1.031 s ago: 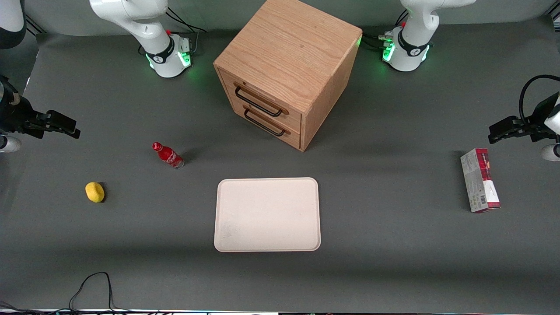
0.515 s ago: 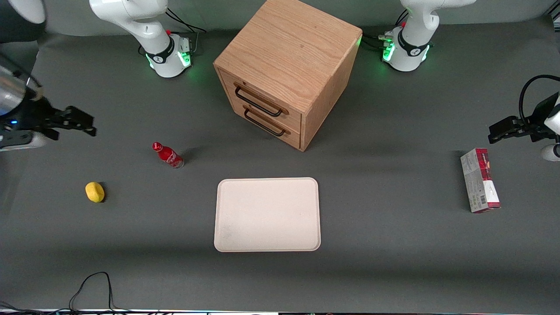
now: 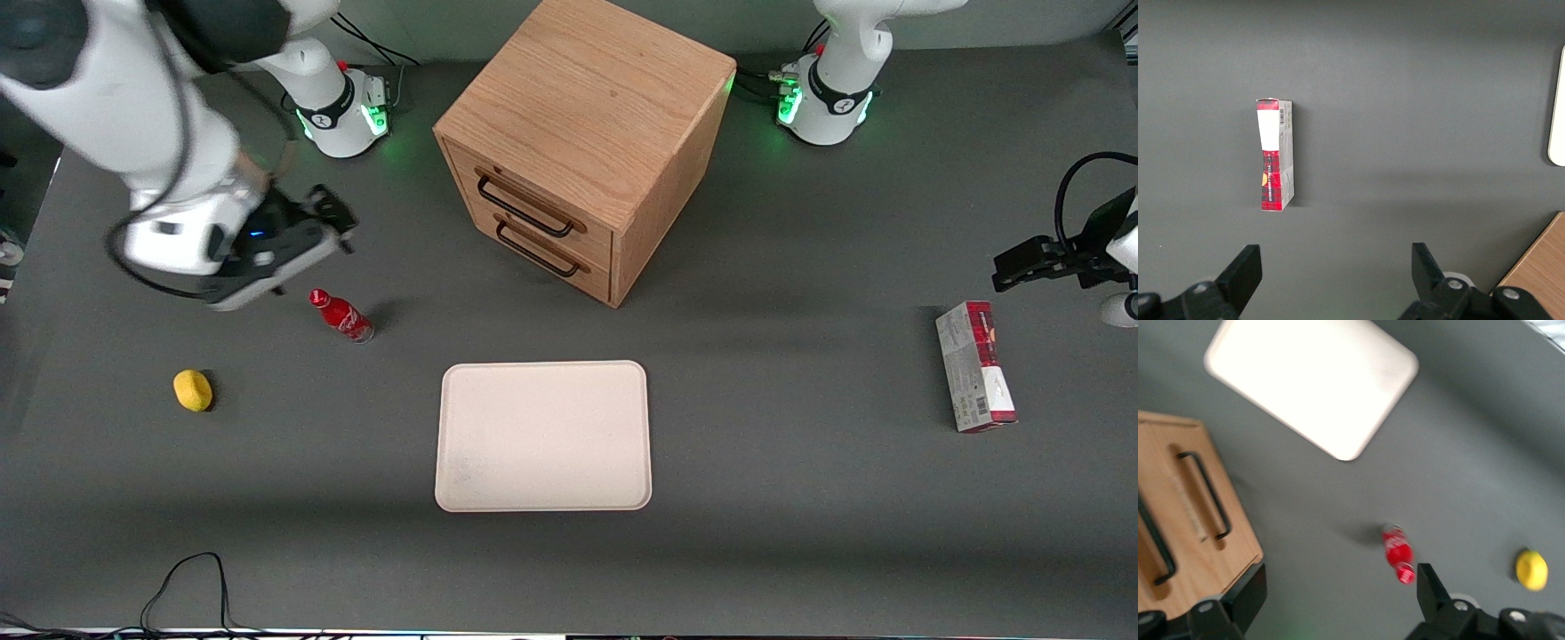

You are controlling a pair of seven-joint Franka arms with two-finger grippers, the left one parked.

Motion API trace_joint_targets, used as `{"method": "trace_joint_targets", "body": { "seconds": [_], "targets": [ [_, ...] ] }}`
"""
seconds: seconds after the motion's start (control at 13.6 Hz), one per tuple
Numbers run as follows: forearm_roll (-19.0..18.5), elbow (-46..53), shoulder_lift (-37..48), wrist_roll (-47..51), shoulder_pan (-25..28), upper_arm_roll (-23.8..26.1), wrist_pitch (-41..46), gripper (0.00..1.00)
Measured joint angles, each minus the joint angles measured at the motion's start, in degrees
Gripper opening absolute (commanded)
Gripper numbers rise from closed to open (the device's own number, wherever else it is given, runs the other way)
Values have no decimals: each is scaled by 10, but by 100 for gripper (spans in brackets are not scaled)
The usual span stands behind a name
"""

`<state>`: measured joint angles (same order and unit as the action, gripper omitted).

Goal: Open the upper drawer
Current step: 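Move the right gripper toward the upper drawer's black handle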

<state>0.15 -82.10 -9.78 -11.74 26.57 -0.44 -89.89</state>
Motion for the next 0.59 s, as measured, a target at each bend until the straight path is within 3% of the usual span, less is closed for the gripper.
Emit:
{"method": "trace_joint_targets", "body": {
  "seconds": [0.29, 0.59],
  "targets": [
    [0, 5, -28, -12, 98, 2, -19, 100],
    [0, 4, -49, -90, 127, 2, -36, 100]
  ]
}}
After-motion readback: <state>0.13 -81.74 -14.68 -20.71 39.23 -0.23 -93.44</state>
